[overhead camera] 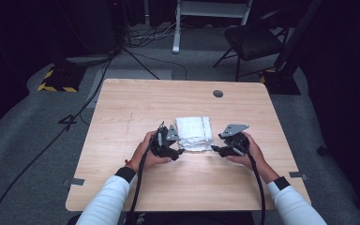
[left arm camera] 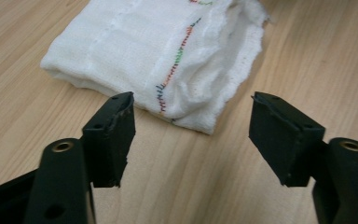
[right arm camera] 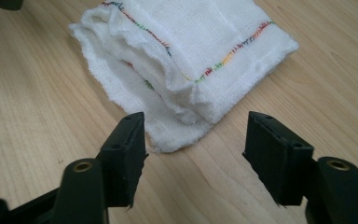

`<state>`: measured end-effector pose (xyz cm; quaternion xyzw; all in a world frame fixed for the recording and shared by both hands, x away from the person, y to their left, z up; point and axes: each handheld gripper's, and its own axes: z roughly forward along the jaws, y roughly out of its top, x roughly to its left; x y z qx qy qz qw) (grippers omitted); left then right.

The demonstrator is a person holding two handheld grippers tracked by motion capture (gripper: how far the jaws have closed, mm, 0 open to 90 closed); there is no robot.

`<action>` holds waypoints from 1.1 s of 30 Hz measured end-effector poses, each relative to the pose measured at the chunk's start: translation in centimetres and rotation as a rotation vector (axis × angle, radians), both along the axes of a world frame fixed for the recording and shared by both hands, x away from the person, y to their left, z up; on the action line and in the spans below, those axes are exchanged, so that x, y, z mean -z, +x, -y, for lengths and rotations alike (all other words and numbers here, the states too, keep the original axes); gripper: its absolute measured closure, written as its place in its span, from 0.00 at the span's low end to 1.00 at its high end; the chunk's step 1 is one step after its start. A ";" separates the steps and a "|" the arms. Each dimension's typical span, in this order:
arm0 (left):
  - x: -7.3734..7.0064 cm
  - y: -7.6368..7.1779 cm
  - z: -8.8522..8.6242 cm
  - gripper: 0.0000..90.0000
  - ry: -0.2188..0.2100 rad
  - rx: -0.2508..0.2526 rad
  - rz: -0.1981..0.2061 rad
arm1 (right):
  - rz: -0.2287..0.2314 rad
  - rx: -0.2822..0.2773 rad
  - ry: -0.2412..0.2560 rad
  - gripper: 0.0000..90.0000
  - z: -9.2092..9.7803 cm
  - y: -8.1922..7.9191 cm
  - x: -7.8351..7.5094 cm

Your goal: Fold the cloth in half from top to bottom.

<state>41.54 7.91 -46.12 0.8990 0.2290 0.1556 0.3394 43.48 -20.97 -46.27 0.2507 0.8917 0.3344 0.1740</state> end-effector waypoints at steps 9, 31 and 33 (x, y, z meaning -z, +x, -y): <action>0.2 -2.2 -0.3 0.24 0.071 0.034 -0.003 | -0.030 -0.021 -0.032 0.31 1.2 -1.8 -0.3; 1.4 -6.8 -3.9 0.22 0.121 -0.042 0.045 | -0.038 0.040 -0.079 0.31 6.6 -5.6 0.9; 1.5 -7.1 -4.3 0.22 0.121 -0.050 0.046 | -0.038 0.049 -0.076 0.31 7.3 -5.9 1.1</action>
